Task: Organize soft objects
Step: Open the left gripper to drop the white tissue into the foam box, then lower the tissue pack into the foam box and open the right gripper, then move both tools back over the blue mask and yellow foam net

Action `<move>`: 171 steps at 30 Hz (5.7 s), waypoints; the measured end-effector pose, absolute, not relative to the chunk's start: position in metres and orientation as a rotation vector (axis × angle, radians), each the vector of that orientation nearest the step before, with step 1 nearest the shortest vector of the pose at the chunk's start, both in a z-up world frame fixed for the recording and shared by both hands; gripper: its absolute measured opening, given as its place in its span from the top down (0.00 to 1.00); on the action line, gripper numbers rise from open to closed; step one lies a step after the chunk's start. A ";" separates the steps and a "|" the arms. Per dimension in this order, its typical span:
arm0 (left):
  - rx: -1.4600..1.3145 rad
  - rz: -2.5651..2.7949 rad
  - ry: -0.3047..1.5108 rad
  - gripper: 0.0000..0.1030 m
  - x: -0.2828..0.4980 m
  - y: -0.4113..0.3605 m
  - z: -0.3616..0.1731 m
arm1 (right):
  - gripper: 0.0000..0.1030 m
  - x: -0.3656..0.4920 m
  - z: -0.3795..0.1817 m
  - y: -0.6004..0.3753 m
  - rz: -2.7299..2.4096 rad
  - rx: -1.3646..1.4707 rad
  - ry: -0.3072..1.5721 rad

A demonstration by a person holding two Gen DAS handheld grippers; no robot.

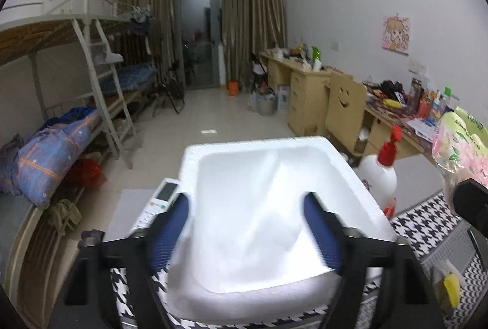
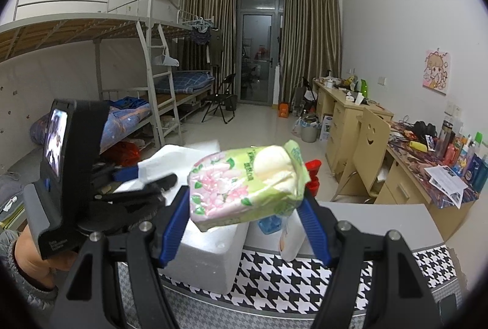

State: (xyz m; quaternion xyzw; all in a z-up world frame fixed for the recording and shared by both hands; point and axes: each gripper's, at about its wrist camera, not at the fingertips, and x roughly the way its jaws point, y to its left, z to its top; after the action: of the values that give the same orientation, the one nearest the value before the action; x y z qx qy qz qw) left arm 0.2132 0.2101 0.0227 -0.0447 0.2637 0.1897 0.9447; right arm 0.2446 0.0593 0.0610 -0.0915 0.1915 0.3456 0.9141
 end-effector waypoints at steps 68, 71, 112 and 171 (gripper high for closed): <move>-0.142 0.567 0.437 0.01 0.110 0.254 0.033 | 0.16 0.285 0.026 0.135 0.779 -0.207 0.617; -0.141 0.560 0.435 0.01 0.110 0.252 0.034 | 0.15 0.283 0.029 0.131 0.775 -0.199 0.605; -0.116 0.476 0.379 0.01 0.085 0.194 0.059 | 0.10 0.230 0.065 0.041 0.777 -0.058 0.452; -0.087 0.231 0.392 0.01 0.100 0.089 0.045 | 0.07 0.195 0.053 -0.073 0.626 -0.067 0.331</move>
State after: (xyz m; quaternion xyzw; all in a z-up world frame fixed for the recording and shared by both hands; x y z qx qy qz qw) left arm 0.1000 0.0886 0.0445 -0.0433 0.1944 0.1147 0.9732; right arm 0.1954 -0.0727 0.0531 -0.0327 0.1622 0.3066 0.9374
